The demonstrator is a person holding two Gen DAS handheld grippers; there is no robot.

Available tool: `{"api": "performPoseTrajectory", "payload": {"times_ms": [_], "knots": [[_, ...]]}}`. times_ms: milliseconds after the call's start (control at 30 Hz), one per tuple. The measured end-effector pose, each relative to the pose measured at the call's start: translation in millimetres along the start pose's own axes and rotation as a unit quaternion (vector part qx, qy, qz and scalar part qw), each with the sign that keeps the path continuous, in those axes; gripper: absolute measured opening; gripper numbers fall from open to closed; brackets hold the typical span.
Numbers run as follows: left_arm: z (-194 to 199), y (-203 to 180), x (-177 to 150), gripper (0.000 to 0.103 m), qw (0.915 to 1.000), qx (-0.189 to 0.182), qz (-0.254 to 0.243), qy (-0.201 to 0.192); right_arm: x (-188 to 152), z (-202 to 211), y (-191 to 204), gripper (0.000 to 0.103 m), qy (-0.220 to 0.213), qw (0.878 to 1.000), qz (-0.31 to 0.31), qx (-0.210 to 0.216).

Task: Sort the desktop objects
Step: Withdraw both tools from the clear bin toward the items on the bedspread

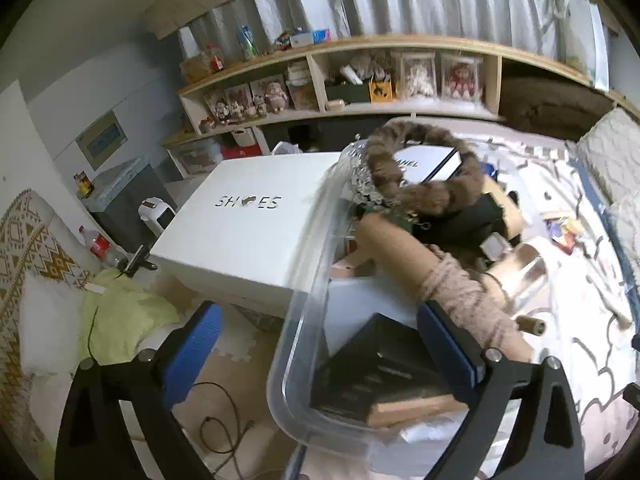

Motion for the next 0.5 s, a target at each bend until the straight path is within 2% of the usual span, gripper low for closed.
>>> {"api": "performPoseTrajectory", "payload": {"times_ms": [267,500], "knots": [[34.5,-15.8,-15.3,0.103,0.9982,-0.029,0.033,-0.042,5.3,14.8,10.9,0.097,-0.027,0.999,0.01,0.015],[59.7,-42.4,-28.9,0.103,0.9958,-0.046,0.036,-0.071,11.6,29.2,14.9,0.097,-0.053,0.998,0.019,0.016]]}}
Point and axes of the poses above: each gripper's, at about its wrist camera, not at the fingertips, and z roughly against the way its jaws point, y to its left, x to its top, the point moved 7 cm from there along -z, roughly the way its jaws point
